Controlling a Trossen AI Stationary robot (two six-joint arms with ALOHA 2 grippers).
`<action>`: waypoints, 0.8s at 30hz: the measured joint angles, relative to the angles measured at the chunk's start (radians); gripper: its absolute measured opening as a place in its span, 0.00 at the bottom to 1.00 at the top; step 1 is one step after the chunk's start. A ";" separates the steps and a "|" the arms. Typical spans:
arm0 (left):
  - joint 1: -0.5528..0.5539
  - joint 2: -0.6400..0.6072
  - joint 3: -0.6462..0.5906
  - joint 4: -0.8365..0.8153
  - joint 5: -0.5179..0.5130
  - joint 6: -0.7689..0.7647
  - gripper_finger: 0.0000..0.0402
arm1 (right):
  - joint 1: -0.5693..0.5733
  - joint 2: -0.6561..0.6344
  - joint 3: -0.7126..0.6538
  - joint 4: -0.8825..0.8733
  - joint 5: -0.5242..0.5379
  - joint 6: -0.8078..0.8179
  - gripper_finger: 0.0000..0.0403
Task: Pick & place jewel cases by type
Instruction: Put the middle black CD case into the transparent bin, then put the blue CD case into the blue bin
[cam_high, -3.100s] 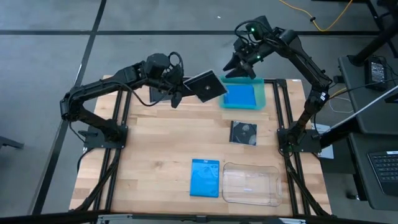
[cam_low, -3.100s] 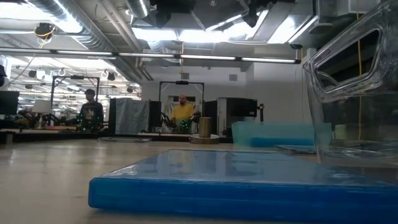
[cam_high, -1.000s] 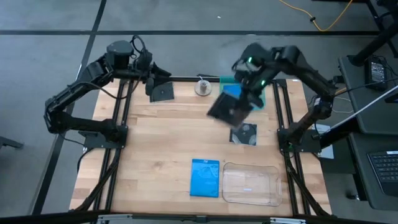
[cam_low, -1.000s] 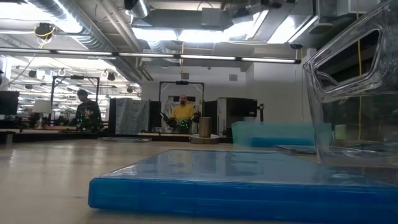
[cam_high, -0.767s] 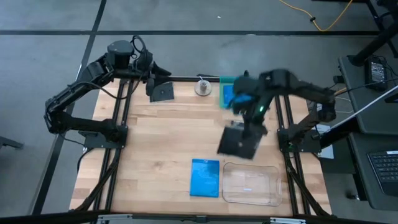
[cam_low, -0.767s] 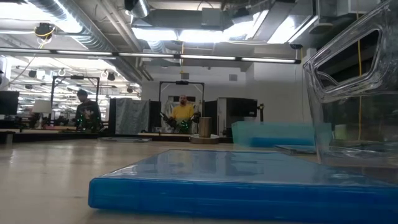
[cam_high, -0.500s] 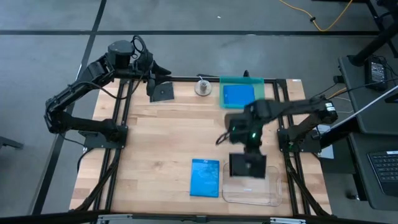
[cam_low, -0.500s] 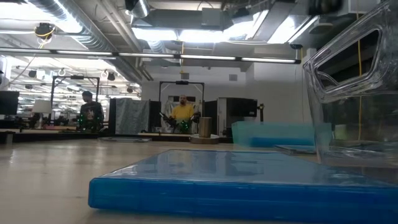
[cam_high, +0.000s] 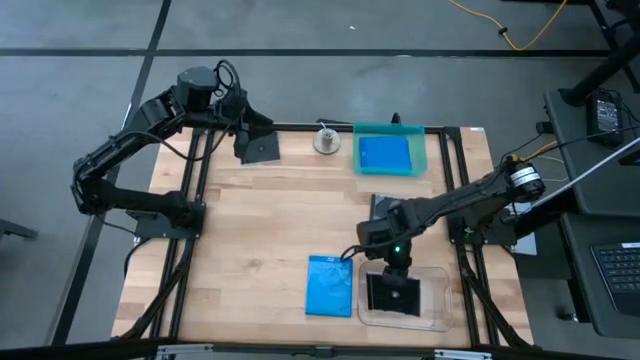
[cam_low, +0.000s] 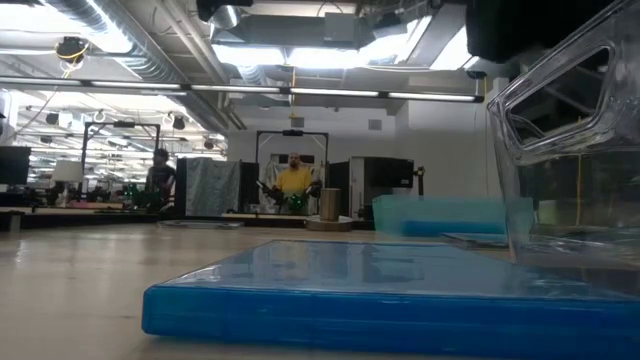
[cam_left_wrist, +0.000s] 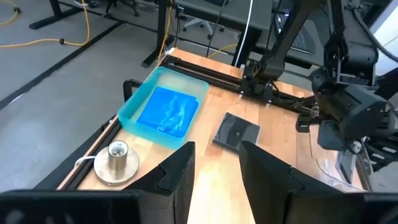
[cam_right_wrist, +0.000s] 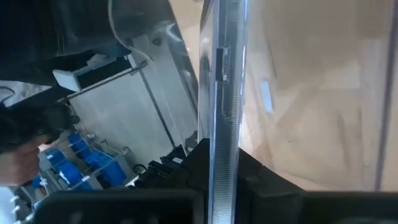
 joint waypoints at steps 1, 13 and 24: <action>0.000 0.000 0.000 0.000 0.000 0.000 0.31 | 0.002 0.000 -0.015 0.020 -0.006 0.015 0.09; 0.000 0.000 0.000 0.002 0.000 0.019 0.30 | 0.013 0.000 0.011 0.004 0.006 0.110 0.19; 0.000 0.000 0.000 0.011 0.000 0.019 0.30 | 0.036 -0.033 0.050 -0.326 0.118 0.106 0.48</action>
